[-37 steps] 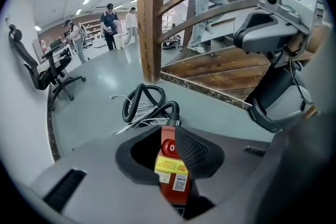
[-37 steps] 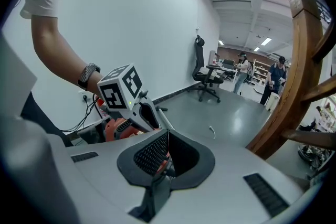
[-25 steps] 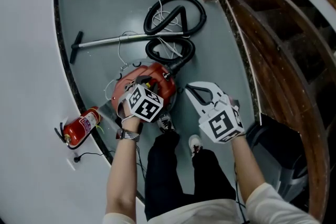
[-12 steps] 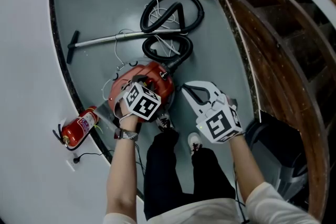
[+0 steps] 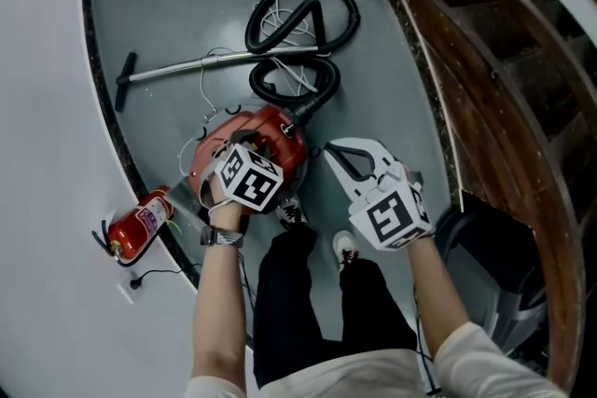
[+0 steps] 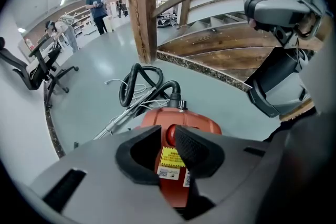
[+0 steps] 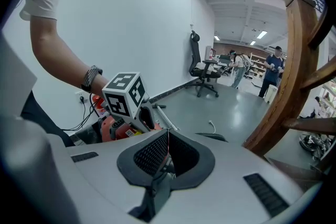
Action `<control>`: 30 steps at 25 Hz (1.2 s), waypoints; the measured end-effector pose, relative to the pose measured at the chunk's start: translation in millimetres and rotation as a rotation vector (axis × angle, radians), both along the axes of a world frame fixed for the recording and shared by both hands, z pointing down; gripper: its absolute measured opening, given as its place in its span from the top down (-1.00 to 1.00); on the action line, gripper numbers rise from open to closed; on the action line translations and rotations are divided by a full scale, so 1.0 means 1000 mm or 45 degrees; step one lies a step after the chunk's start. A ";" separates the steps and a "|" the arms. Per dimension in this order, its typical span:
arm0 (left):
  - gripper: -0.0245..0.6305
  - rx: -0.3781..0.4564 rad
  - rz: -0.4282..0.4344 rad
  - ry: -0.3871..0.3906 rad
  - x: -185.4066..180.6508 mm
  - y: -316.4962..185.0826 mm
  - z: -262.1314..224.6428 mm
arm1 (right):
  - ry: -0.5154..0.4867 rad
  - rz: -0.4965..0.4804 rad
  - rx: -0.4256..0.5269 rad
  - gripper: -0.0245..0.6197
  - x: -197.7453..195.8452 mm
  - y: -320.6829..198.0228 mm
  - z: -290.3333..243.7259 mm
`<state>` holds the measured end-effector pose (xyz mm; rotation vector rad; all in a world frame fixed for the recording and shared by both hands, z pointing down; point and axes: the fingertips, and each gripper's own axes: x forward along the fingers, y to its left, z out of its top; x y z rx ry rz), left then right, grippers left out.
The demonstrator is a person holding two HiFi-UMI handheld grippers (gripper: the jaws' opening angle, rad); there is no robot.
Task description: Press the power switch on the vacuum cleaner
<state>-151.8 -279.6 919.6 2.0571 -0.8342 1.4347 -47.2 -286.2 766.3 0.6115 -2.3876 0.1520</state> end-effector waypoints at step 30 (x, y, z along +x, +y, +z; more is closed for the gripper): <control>0.72 -0.064 -0.052 -0.074 -0.005 -0.001 0.007 | 0.017 0.039 -0.035 0.83 0.017 0.006 0.011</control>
